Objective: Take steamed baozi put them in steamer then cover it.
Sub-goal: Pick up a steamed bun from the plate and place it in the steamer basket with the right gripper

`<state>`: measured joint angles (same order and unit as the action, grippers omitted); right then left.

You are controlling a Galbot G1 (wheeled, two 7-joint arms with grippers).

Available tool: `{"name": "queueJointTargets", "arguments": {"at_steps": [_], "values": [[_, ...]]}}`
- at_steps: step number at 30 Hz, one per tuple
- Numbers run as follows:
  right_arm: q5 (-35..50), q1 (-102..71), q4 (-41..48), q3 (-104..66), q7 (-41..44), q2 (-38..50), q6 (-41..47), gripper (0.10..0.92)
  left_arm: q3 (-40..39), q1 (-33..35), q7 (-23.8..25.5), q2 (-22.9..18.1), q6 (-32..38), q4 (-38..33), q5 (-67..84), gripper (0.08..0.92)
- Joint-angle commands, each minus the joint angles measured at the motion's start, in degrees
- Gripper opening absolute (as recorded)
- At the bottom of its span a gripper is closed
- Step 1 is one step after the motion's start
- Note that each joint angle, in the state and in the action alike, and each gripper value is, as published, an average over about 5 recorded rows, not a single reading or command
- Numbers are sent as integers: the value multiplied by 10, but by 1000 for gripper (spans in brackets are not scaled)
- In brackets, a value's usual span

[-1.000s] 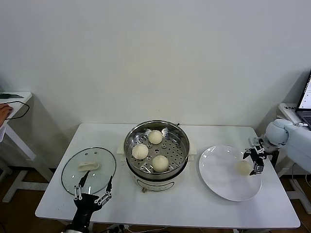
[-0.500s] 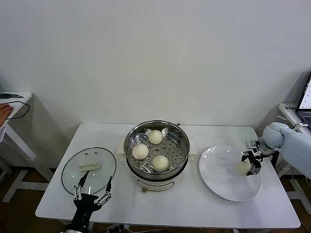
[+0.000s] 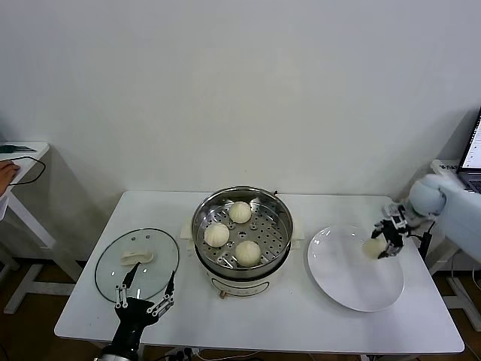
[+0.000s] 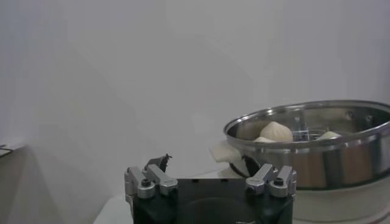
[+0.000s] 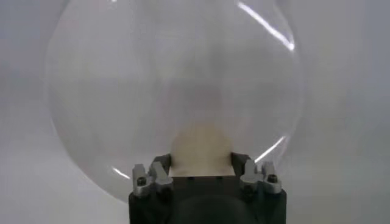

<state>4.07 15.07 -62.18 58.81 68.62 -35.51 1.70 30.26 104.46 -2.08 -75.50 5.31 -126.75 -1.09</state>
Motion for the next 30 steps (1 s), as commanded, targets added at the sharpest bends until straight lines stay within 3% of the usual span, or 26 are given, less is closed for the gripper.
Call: {"name": "queueJointTargets", "arguments": {"at_steps": [1,9,18,30], "values": [[157,239,-67,119,111,-47,17,637,0,-1,0,1,0,-1,0,823],[255,328,-124,213,69,-159,67,636,-2,-2,-1,0,-2,-4,0,823],[270,317,-122,250,13,-261,96,627,-2,-8,-1,0,1,5,-5,823],[265,260,-100,272,-48,-312,119,628,0,-11,-2,-1,1,8,-5,823]]}}
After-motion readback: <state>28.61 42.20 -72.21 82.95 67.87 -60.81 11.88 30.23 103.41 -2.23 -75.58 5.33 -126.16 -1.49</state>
